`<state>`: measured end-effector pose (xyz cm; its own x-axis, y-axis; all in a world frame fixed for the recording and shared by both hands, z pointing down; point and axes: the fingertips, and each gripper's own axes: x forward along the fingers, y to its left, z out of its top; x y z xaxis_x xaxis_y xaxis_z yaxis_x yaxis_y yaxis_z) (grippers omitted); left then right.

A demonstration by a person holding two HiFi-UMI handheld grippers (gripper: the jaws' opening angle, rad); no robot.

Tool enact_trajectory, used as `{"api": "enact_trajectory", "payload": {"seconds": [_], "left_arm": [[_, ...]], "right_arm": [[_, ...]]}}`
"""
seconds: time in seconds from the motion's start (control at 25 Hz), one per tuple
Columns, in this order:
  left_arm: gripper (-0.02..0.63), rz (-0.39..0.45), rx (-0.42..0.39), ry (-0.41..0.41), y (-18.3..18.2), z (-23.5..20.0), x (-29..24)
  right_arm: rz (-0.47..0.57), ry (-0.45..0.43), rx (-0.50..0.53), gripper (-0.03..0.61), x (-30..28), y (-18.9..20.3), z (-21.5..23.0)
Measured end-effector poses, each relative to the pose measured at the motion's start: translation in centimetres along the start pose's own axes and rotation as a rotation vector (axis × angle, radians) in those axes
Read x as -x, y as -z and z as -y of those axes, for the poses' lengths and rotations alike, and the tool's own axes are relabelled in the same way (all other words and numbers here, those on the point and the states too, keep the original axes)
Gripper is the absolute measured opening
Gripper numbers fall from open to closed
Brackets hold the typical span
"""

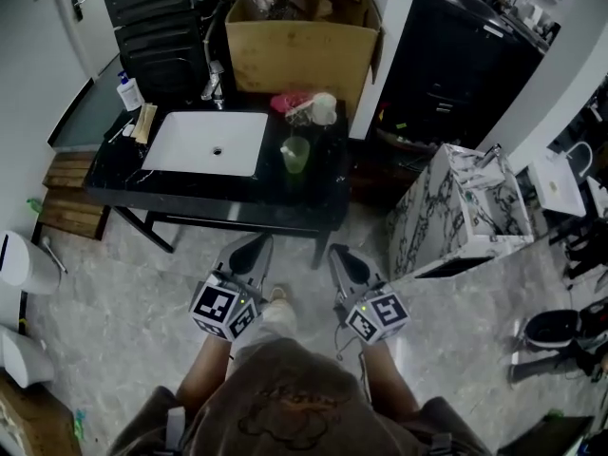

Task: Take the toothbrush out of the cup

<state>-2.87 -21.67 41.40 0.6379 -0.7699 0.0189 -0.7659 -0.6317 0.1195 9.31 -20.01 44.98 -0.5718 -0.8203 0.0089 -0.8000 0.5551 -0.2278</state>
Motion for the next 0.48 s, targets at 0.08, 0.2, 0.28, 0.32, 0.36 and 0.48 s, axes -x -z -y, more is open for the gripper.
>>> {"api": "enact_trajectory", "payload": {"seconds": [0.08, 0.2, 0.28, 0.32, 0.36, 0.48], "left_arm": [[0.0, -0.003, -0.004, 0.016, 0.0, -0.8, -1.6], [0.0, -0.011, -0.004, 0.033, 0.1, -2.3, -3.8], [0.0, -0.019, 0.0, 0.04, 0.0, -3.2, -5.0], [0.0, -0.023, 0.001, 0.042, -0.1, -3.6, -5.6], [0.0, -0.027, 0.0, 0.044, -0.3, -4.1, -6.1], [0.0, -0.035, 0.003, 0.048, -0.4, -5.5, -7.6]], "right_arm": [[-0.001, 0.012, -0.002, 0.006, -1.2, -0.1, 1.1], [-0.003, 0.021, -0.002, 0.006, -3.2, -0.4, 2.4], [-0.006, 0.025, 0.002, 0.006, -4.5, -0.6, 3.1], [-0.006, 0.028, 0.006, 0.006, -5.2, -0.8, 3.5], [-0.006, 0.031, 0.009, 0.006, -5.9, -1.0, 3.8], [-0.006, 0.033, 0.016, 0.006, -8.0, -1.4, 4.8]]}}
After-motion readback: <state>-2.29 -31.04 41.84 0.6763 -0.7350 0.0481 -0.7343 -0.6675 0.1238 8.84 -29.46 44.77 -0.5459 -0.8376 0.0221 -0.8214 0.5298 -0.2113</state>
